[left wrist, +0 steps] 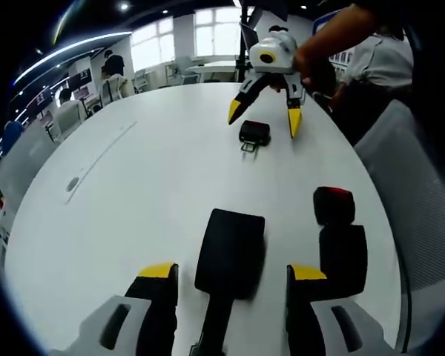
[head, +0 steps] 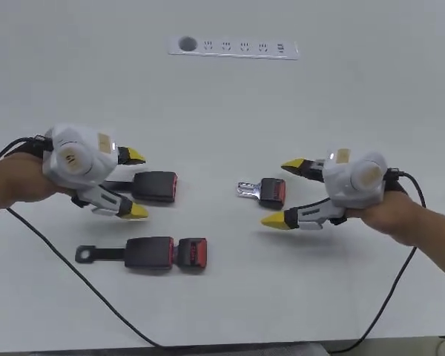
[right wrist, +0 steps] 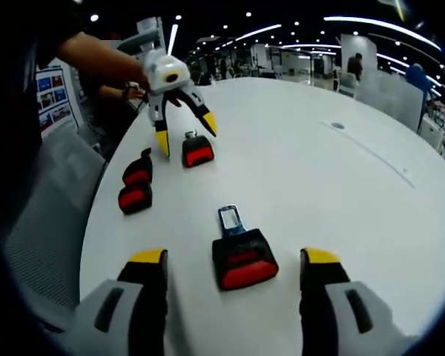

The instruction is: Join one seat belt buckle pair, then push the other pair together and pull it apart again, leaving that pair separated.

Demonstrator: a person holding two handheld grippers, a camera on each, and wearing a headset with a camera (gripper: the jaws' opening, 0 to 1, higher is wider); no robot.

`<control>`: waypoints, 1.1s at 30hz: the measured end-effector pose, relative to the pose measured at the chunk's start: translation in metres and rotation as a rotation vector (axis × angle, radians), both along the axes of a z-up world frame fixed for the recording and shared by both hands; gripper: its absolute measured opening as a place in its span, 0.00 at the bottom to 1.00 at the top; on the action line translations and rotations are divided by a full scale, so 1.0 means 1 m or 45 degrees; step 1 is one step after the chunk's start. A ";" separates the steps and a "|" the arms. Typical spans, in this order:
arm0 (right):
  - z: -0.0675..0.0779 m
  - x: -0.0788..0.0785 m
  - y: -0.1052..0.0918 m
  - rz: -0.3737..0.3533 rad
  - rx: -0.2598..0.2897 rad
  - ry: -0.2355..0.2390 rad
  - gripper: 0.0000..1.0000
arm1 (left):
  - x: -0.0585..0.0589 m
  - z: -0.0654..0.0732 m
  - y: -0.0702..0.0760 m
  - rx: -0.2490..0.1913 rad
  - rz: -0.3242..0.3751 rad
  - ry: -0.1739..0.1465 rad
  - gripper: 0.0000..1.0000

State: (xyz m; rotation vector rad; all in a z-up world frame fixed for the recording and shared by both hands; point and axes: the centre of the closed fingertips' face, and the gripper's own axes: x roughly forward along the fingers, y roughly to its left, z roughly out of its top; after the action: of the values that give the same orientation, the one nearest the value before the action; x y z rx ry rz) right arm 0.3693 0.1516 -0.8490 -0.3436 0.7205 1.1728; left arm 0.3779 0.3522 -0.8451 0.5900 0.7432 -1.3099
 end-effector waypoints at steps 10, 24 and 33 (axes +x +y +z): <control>-0.007 0.001 0.001 0.041 -0.029 0.005 0.61 | -0.001 -0.009 0.001 0.035 -0.059 0.002 0.50; -0.007 0.001 0.003 0.103 -0.069 -0.073 0.37 | 0.003 -0.010 0.000 0.011 -0.066 -0.027 0.35; -0.003 -0.003 0.003 0.154 -0.049 -0.080 0.36 | -0.001 -0.011 -0.003 0.029 -0.110 -0.042 0.35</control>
State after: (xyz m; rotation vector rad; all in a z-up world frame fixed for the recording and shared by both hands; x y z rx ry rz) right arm 0.3668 0.1548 -0.8518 -0.4593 0.6752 1.2578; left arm 0.3771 0.3496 -0.8559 0.6666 0.7127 -1.3698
